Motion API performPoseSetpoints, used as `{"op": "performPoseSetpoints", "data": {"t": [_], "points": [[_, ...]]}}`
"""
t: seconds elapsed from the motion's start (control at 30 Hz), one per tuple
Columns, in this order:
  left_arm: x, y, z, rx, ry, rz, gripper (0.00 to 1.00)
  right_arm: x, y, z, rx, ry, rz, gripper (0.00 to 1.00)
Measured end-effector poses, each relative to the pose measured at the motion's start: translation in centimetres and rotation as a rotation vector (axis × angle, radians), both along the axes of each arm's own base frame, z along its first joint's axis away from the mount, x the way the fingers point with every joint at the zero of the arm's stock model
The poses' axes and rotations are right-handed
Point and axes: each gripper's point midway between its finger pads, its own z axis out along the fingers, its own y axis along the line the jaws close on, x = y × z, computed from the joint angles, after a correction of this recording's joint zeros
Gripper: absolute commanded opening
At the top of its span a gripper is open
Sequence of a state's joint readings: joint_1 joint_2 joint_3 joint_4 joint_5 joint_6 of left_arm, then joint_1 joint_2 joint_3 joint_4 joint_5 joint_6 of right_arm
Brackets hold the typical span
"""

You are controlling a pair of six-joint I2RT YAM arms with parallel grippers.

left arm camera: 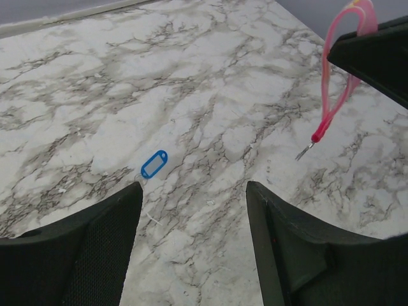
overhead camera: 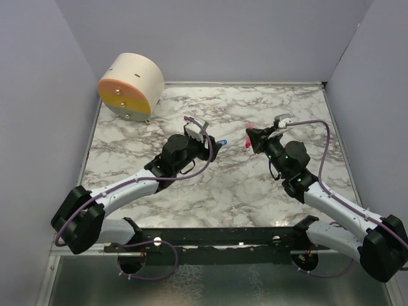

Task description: Put the keys on the keyring

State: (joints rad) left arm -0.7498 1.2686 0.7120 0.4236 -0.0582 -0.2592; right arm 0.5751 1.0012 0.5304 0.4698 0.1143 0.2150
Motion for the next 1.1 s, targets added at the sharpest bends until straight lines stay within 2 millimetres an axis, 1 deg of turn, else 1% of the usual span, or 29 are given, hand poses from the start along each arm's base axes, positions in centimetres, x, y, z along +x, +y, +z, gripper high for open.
{"op": "performPoseSetpoints", "data": {"t": [0.2, 0.23, 0.27, 0.47, 0.57, 0.67, 0.97, 1.1], "points": [[-1.6, -2.6, -0.9, 0.005, 0.001, -0.109, 0.62, -0.1, 0.4, 0.5, 0.005, -0.008, 0.022, 0.01], [-2.6, -4.2, -2.6, 0.039, 0.017, -0.165, 0.6, -0.1, 0.7, 0.9, 0.006, -0.012, 0.038, 0.01], [-2.6, -4.2, -2.6, 0.039, 0.017, -0.165, 0.6, -0.1, 0.7, 0.9, 0.006, -0.012, 0.038, 0.01], [-3.8, -6.2, -3.0, 0.058, -0.004, -0.223, 0.6, -0.1, 1.5, 1.0, 0.001, -0.012, 0.071, 0.01], [-4.1, -6.6, -3.0, 0.061, -0.012, -0.234, 0.6, -0.1, 1.8, 0.9, -0.003, -0.01, 0.089, 0.01], [-3.9, -6.6, -2.9, 0.059, -0.022, -0.229, 0.62, -0.2, 2.1, 0.9, -0.006, -0.007, 0.108, 0.01], [-2.8, -6.2, -1.8, 0.038, -0.062, -0.164, 0.73, -0.6, 3.0, 0.9, -0.009, -0.008, 0.163, 0.01], [-2.5, -6.1, -1.4, 0.027, -0.074, -0.146, 0.76, -0.8, 3.3, 0.7, -0.013, -0.004, 0.185, 0.01]]}}
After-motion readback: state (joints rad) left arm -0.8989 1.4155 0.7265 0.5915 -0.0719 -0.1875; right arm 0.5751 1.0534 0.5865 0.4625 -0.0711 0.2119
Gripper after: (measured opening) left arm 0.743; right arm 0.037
